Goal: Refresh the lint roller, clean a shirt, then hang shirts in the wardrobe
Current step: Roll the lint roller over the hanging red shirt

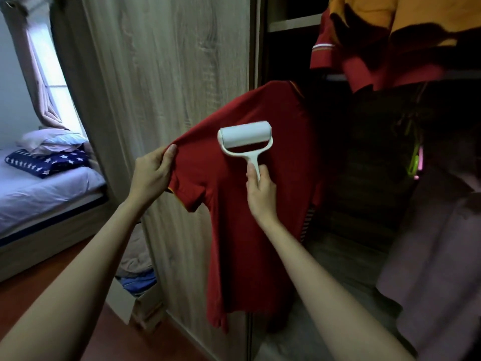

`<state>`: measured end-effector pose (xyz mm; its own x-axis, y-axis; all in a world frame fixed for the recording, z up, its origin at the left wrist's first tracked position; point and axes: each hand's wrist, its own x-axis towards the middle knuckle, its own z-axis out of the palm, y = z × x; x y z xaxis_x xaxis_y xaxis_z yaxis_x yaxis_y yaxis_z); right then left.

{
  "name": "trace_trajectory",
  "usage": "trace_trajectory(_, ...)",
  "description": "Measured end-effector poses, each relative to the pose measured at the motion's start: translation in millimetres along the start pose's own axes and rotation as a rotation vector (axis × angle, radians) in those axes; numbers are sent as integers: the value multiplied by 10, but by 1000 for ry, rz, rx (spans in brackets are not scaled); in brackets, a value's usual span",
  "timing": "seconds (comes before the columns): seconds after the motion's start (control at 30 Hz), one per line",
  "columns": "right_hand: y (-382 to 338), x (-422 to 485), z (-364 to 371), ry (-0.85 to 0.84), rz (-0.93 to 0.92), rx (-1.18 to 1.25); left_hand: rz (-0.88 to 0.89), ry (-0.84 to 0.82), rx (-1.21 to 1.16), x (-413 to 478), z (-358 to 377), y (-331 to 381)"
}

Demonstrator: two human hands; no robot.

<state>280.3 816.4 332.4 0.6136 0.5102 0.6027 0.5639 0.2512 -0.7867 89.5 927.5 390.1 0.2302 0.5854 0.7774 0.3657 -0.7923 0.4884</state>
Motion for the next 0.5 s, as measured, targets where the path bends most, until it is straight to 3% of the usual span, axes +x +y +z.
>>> trace_trajectory(0.17,450,-782,181,-76,110,-27,11,-17,-54,-20,13,-94)
trace_trajectory(0.4,-134,-164,220,31,-80,-43,11,-42,-85,-15,14,-159)
trace_trajectory(0.5,93,-456,293,-7,5,-63,-2,-54,-85,-26,21,-196)
